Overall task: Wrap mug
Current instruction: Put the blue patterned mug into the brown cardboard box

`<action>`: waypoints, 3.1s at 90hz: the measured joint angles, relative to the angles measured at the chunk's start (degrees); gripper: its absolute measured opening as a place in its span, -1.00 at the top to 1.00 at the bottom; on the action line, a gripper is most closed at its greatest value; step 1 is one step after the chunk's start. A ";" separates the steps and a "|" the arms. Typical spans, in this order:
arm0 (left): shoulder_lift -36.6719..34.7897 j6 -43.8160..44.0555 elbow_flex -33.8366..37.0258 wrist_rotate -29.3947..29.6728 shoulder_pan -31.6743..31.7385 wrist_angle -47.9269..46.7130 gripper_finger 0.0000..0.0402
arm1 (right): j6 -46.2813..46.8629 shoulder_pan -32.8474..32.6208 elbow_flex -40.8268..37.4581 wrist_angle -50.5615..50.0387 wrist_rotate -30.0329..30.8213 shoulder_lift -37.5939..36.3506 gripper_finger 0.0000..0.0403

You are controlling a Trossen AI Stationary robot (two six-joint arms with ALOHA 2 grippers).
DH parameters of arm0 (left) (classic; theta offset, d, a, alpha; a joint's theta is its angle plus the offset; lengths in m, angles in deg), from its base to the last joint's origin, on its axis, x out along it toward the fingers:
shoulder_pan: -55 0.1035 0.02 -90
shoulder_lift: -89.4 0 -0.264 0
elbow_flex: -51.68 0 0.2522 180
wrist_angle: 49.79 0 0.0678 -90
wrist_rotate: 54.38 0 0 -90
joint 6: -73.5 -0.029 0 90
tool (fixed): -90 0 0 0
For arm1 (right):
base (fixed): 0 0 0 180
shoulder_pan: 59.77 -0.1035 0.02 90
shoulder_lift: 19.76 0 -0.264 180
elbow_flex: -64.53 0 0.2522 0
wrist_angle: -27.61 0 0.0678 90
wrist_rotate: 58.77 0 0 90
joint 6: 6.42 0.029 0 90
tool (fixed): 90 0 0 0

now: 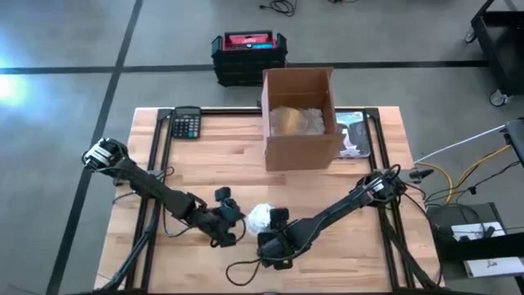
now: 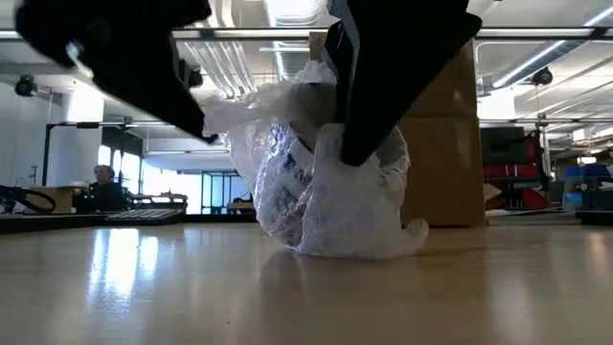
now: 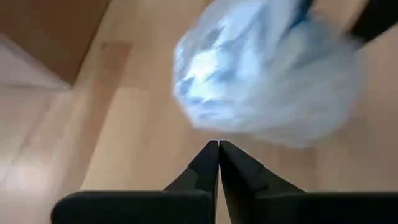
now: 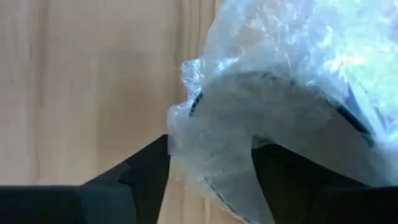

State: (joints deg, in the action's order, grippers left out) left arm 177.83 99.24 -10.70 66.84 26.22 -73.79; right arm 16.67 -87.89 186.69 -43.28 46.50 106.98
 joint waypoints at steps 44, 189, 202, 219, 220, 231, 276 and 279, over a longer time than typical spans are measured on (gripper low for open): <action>14.59 -5.55 3.35 -19.62 5.61 28.10 1.00 | 1.65 -1.27 -0.25 3.23 20.22 3.78 -0.10; 0.03 5.18 0.50 2.39 -12.60 -1.46 1.00 | -28.01 38.90 17.24 -9.02 10.34 -27.93 0.95; -0.83 -0.15 0.50 2.41 -9.65 -2.10 1.00 | -24.51 53.28 16.38 -13.41 -8.35 -26.55 0.95; -1.50 -4.23 0.50 2.39 -4.98 -2.29 1.00 | -27.31 59.25 9.00 -13.62 -19.64 -21.52 0.95; -1.50 -4.24 0.50 2.38 -4.79 -2.29 1.00 | -27.53 59.29 8.56 -13.47 -19.89 -21.28 0.95; -1.50 -4.43 0.50 2.32 -3.02 -2.27 1.00 | -30.47 59.86 4.01 -12.13 -20.75 -18.18 0.95; -2.69 -4.34 0.50 1.47 -0.72 -1.80 1.00 | -30.11 59.41 -1.25 -9.45 -24.71 -16.05 0.13; -3.41 -4.31 0.43 0.97 -0.72 -2.08 1.00 | -30.01 59.41 0.67 -11.65 -26.00 -16.40 0.06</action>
State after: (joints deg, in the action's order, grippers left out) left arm 174.42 94.93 -10.26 67.81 25.50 -75.87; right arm -13.35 -28.48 187.36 -54.93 20.49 90.58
